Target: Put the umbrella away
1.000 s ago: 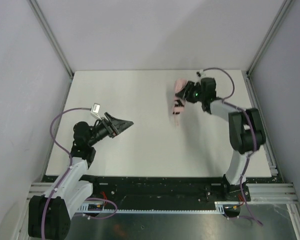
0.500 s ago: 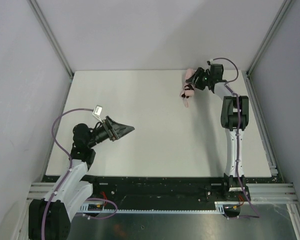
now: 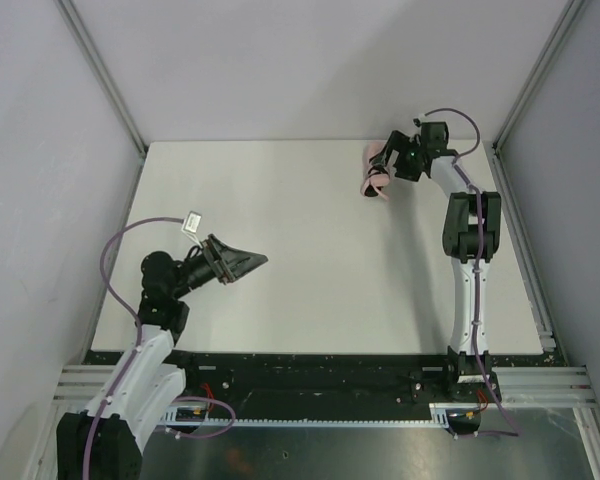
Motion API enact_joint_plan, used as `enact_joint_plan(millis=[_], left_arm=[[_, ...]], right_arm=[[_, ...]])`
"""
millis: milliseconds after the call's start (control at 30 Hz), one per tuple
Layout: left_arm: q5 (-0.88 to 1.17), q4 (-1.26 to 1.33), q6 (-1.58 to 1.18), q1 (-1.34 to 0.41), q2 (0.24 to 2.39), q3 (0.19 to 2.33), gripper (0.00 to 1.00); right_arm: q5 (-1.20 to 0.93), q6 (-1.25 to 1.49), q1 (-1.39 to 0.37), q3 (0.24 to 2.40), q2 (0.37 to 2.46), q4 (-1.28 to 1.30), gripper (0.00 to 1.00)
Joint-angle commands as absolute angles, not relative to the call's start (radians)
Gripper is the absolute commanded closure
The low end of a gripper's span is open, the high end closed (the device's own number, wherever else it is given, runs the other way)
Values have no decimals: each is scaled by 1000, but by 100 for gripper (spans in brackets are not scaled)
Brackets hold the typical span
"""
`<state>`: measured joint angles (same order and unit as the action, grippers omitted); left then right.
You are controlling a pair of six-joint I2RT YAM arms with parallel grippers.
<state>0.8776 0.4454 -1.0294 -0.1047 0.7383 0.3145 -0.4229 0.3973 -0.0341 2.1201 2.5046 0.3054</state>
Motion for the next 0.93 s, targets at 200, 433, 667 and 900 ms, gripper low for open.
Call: enact_joint_plan(millis=[200, 433, 667, 900], left_arm=[[919, 463, -1085, -101, 641, 317, 1], [922, 462, -1094, -107, 480, 332, 1], [943, 458, -1058, -108, 457, 669, 1], [948, 457, -1010, -107, 508, 991, 0]], right_arm=[[-169, 385, -98, 1719, 1939, 359, 1], [345, 344, -383, 1199, 1267, 388, 1], [603, 355, -776, 978, 743, 370, 1], [564, 291, -877, 971, 482, 343, 1]])
